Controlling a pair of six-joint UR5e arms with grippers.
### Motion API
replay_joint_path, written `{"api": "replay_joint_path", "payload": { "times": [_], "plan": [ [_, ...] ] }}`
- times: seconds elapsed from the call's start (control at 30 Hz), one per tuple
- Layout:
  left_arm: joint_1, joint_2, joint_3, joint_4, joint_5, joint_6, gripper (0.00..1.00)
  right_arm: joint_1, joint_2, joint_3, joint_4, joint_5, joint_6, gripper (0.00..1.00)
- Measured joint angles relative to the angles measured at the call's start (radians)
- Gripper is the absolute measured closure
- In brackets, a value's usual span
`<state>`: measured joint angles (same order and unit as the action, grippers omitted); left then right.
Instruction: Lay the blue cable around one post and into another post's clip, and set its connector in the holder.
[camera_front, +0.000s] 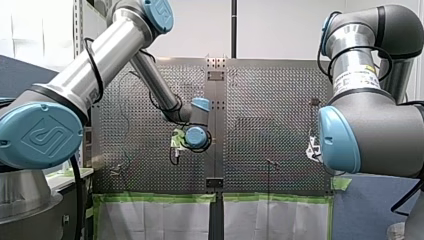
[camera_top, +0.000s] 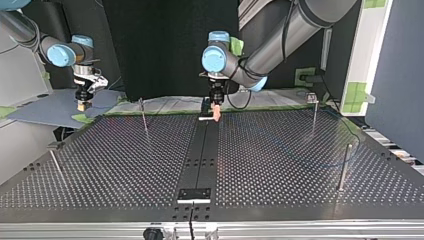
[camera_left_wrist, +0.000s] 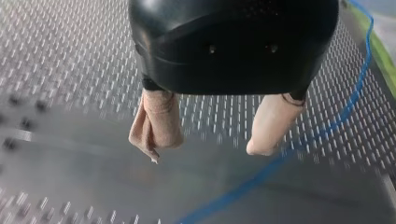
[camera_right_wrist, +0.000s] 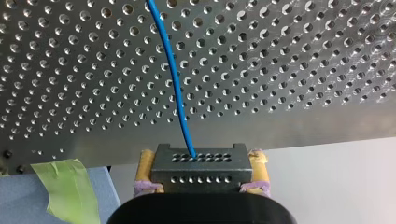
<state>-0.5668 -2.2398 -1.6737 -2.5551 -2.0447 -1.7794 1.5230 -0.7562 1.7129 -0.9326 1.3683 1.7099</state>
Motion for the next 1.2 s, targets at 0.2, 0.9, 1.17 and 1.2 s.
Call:
{"api": "replay_joint_path", "payload": {
  "times": [0.2,0.9,1.17,1.2],
  "plan": [
    [0.052,0.052,-0.051,-0.051,-0.051,-0.002,0.0,0.005,0.0,0.0,-0.006,-0.009,0.007,1.0],
    [0.077,0.247,-0.247,-0.09,-0.047,-0.071,0.0,0.014,0.003,0.0,-0.011,-0.014,0.013,1.0],
    [0.082,0.318,-0.318,-0.094,-0.117,-0.14,0.0,0.014,0.005,0.0,-0.012,-0.014,0.013,1.0],
    [0.083,0.326,-0.326,-0.094,-0.125,-0.148,0.0,0.015,0.005,0.0,-0.013,-0.014,0.013,1.0]
  ]
}}
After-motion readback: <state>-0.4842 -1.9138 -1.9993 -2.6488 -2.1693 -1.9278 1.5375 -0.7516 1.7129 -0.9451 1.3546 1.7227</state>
